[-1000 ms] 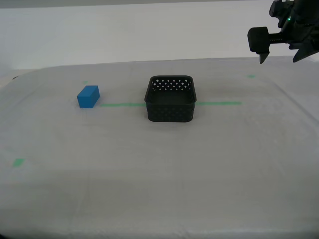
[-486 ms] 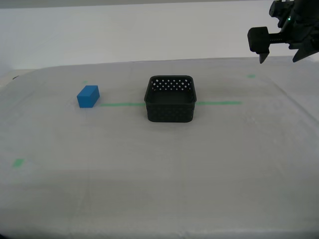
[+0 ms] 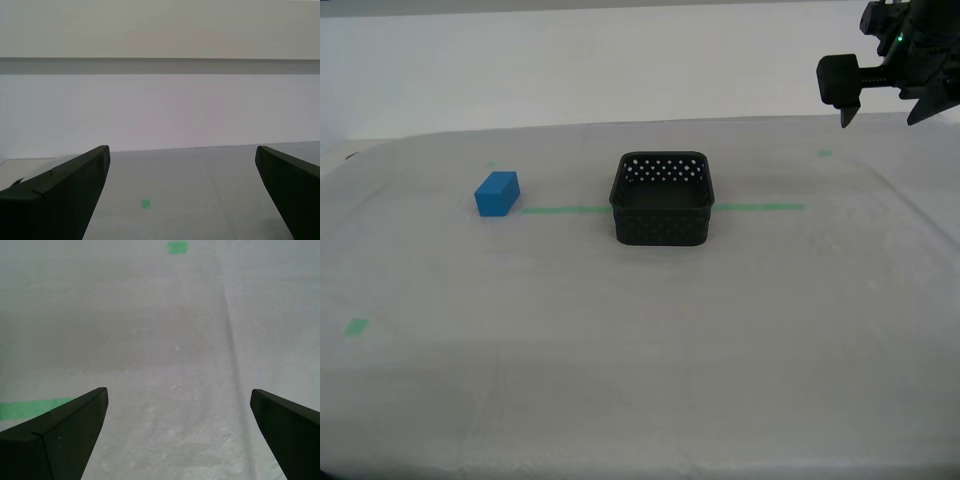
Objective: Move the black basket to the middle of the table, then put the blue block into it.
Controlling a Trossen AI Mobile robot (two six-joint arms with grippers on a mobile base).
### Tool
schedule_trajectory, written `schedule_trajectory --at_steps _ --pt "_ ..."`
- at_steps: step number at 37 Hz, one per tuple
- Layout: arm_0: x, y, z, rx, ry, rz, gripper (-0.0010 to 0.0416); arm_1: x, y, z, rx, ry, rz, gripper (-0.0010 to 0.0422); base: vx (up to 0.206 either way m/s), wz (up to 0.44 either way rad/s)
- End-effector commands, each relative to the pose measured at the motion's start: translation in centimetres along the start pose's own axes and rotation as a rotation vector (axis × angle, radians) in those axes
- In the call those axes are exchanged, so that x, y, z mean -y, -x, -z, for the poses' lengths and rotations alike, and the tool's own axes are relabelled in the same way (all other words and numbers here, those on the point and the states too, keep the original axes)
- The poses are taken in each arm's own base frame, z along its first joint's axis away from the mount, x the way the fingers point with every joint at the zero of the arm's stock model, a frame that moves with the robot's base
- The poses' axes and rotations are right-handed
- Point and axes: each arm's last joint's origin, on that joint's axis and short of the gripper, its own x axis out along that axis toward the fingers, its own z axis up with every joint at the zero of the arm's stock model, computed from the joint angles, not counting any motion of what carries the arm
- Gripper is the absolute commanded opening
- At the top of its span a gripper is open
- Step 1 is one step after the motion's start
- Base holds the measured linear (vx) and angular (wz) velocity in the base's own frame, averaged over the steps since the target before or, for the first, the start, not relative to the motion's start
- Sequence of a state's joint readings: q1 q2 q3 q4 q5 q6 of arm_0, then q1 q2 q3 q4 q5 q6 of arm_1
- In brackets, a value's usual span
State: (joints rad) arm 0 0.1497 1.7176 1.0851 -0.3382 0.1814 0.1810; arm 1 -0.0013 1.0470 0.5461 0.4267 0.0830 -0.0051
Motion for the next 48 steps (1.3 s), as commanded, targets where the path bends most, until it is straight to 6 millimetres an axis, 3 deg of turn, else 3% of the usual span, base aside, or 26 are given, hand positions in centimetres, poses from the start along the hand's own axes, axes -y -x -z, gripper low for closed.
schedule_trajectory --at_steps 1,24,35,48 --pt "0.0 0.0 0.0 0.003 -0.001 0.001 0.0399 0.0 -0.1 -0.2 -0.030 0.002 0.007 0.0401 0.000 0.000" --pt "0.0 0.0 0.0 0.002 -0.001 0.001 0.0399 0.1 0.6 -6.9 -0.338 0.007 0.002 0.0401 0.000 0.000" --pt "0.0 0.0 0.0 0.003 -0.001 0.001 0.0398 0.2 1.3 -9.6 -0.503 0.069 -0.009 0.0401 0.000 0.000" --pt "0.0 0.0 0.0 0.003 -0.001 0.001 0.0398 0.1 0.6 -11.7 -0.658 0.093 -0.016 0.0401 0.000 0.000"
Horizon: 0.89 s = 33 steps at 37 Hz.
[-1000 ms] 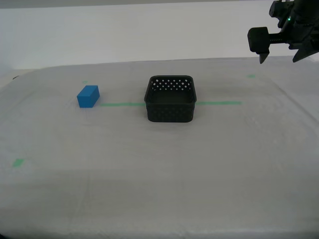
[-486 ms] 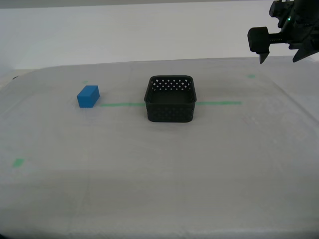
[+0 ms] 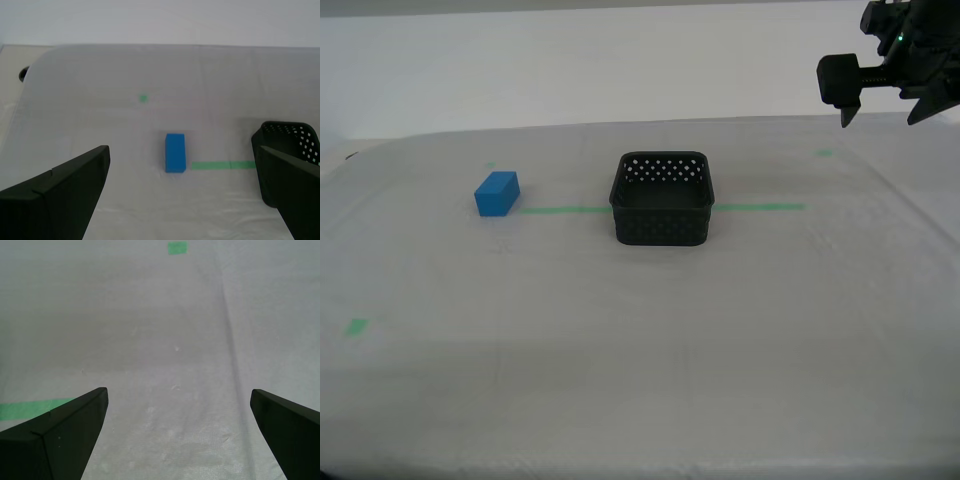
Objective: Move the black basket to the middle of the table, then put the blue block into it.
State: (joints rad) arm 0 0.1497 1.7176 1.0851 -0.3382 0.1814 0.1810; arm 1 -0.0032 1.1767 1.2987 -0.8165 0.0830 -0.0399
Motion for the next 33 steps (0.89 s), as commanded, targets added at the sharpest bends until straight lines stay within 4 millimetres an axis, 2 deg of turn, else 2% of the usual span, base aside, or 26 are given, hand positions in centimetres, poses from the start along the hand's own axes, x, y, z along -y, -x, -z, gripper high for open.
schedule_trajectory --at_steps 1,11,33 --pt "0.0 0.0 0.0 0.002 -0.001 0.001 0.0399 0.0 -0.1 -0.5 -0.055 0.010 -0.003 0.0401 0.000 0.000" --pt "0.0 0.0 0.0 0.002 -0.001 0.001 0.0399 0.2 -1.4 -1.7 -0.199 0.022 -0.003 0.0401 0.000 0.000" --pt "0.0 0.0 0.0 0.002 -0.001 0.002 0.0399 1.3 -4.6 -3.9 -0.372 0.023 -0.001 0.0401 0.000 0.000"
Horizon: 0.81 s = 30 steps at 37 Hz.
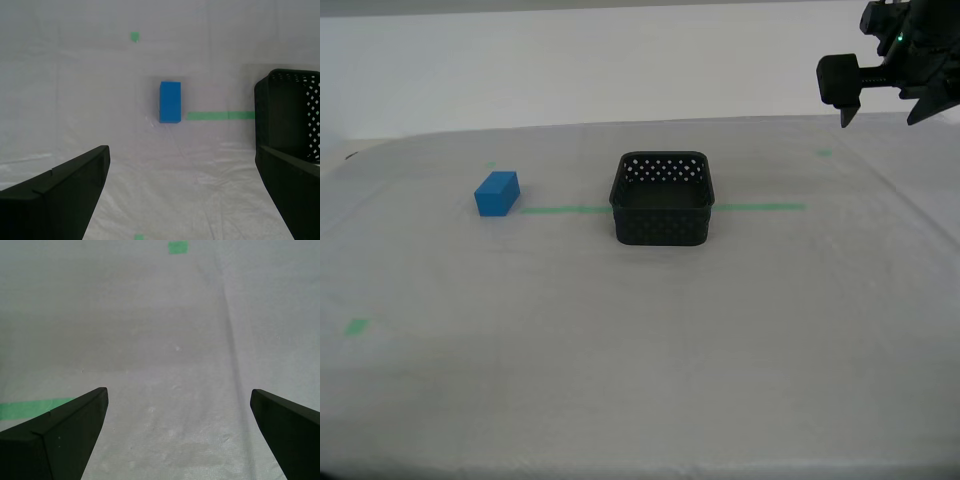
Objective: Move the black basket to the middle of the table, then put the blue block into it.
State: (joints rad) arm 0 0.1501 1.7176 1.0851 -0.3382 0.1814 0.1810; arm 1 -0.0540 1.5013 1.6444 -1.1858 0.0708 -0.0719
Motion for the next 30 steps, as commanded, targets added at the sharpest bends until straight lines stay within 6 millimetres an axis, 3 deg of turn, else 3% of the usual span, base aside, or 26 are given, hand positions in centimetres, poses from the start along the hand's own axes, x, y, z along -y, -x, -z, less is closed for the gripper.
schedule_trajectory --at_steps 1,30 --pt "0.0 0.0 0.0 0.003 -0.001 0.002 0.0399 0.2 -0.5 -0.5 -0.029 0.006 -0.001 0.0401 0.000 0.000" --pt "0.0 0.0 0.0 0.003 -0.001 0.002 0.0399 1.6 -4.8 -4.7 -0.168 0.004 0.002 0.0401 0.000 0.000"
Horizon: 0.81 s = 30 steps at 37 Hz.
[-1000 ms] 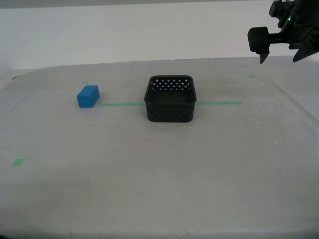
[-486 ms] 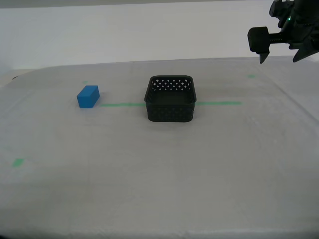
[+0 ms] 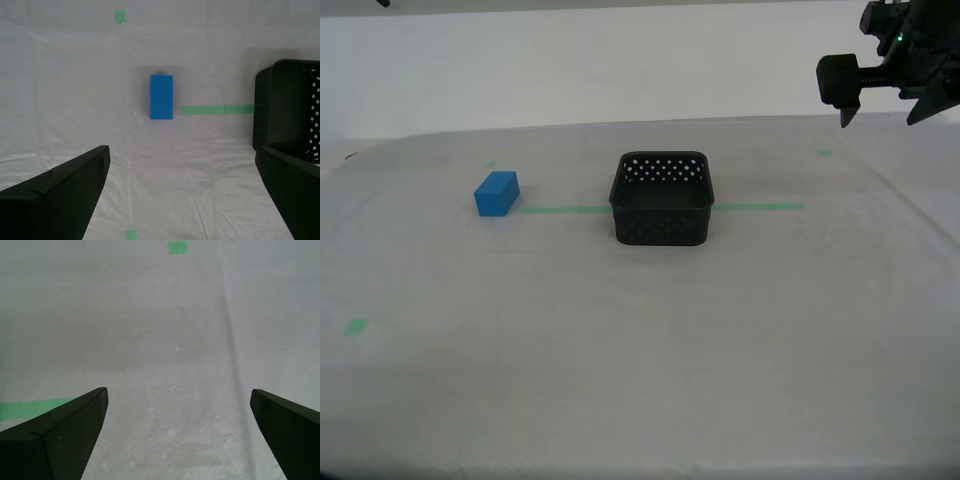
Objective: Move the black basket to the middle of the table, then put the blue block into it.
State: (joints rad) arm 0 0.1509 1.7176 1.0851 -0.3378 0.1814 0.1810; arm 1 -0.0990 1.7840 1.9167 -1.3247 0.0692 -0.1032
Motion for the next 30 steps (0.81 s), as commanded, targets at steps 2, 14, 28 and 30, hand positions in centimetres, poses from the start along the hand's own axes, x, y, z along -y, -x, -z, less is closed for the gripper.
schedule_trajectory --at_steps 2,14,28,30 --pt "0.0 0.0 0.0 0.003 -0.002 0.002 0.0398 0.1 -0.7 -0.5 -0.024 0.003 -0.004 0.0401 0.000 0.000" --pt "0.0 0.0 0.0 0.002 -0.002 0.002 0.0399 0.0 -3.4 -1.7 -0.098 0.004 -0.011 0.0401 0.000 0.000" --pt "0.0 0.0 0.0 0.002 -0.002 0.002 0.0398 0.0 -4.3 -1.9 -0.103 0.000 -0.011 0.0401 0.000 0.000" --pt "0.0 0.0 0.0 0.002 -0.002 0.002 0.0399 0.0 -4.3 -1.9 -0.098 0.000 -0.010 0.0401 0.000 0.000"
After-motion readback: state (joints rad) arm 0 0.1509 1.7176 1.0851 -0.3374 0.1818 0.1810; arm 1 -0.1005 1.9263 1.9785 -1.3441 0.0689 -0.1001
